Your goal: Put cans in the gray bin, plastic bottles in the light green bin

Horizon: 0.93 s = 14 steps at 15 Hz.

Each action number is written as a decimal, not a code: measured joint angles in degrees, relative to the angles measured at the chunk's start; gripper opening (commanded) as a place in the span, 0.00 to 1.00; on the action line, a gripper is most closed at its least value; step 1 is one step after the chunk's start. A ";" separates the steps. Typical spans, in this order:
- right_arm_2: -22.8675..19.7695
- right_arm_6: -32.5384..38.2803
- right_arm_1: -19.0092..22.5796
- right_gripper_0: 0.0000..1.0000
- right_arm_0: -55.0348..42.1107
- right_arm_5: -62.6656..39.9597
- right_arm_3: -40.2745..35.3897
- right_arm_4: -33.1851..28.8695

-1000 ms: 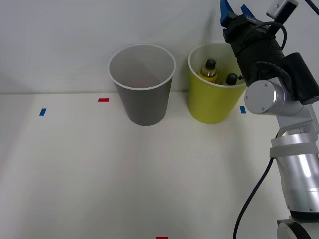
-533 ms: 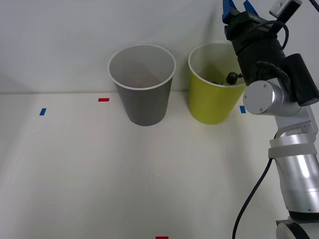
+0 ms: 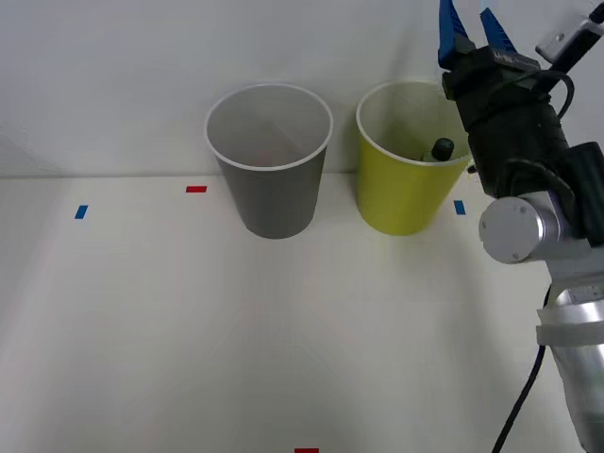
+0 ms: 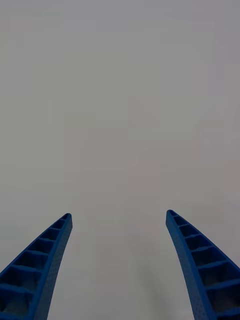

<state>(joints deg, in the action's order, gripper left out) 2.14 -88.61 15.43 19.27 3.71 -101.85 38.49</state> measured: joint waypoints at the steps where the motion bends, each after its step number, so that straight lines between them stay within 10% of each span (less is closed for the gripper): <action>1: 1.08 0.03 0.58 0.63 -3.10 2.75 -1.47 0.08; 14: 4.61 -4.69 2.67 0.63 -34.86 13.06 -10.98 -6.60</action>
<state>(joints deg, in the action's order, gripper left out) 6.75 -93.30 18.10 -15.59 16.76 -112.83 31.89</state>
